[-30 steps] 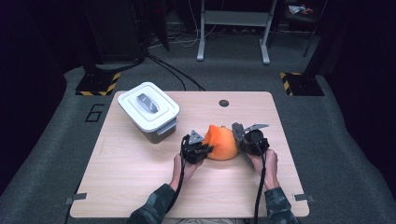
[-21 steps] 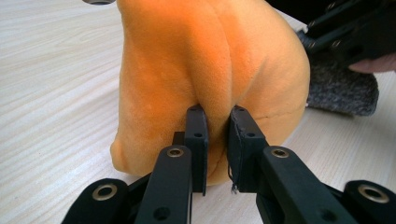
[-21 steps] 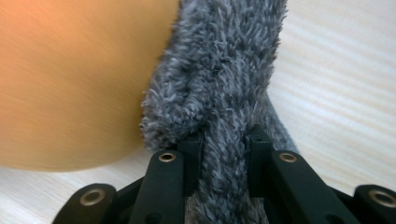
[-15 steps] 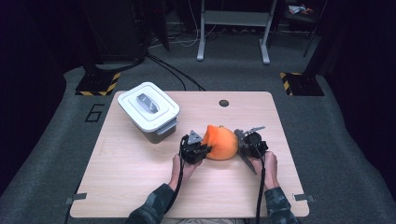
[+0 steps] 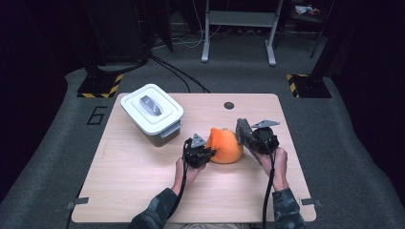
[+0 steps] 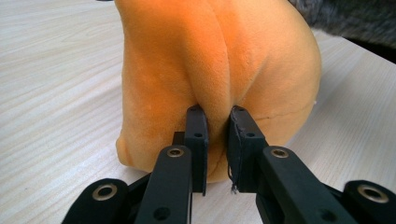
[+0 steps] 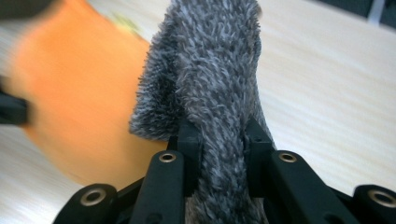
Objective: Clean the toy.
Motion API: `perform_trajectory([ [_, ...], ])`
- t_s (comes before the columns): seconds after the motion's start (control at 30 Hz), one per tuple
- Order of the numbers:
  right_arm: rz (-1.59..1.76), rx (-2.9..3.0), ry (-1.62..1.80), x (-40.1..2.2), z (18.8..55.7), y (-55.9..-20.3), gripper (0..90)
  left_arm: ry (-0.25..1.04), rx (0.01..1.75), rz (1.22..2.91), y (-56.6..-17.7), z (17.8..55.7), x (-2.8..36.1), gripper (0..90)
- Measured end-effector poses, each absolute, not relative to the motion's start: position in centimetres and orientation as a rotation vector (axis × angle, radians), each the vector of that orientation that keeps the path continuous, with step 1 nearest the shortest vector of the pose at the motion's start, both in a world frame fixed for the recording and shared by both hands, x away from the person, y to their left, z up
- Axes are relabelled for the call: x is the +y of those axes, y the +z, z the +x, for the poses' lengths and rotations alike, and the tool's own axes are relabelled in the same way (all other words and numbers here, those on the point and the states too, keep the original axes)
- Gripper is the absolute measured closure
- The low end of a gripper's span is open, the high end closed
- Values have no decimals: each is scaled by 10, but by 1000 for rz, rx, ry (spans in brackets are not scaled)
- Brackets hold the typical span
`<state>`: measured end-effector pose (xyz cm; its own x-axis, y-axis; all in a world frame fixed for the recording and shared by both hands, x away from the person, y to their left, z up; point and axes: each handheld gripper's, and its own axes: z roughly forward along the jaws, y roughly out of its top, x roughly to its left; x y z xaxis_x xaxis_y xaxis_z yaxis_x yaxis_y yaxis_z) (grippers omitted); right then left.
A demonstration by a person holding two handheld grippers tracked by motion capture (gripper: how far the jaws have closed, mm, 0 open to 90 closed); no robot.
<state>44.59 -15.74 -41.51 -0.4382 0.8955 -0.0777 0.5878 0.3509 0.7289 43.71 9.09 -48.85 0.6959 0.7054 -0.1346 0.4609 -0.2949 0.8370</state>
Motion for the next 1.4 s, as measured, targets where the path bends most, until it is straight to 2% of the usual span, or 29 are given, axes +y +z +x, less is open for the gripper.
perform_trajectory([
  [0.3, 1101, 2257, 1048, -119, 442, -394, 740, 326, 890, 1960, -487, 437, 88, 792],
  [0.5, 1088, 2305, 945, -99, 452, -411, 736, 326, 890, 1967, -488, 437, 88, 791],
  [0.97, 1205, 2264, 926, -133, 451, -419, 729, 330, 878, 1967, -487, 436, 87, 791],
  [1.4, 1374, 2261, 836, -172, 460, -457, 729, 337, 879, 1965, -487, 437, 87, 790],
])
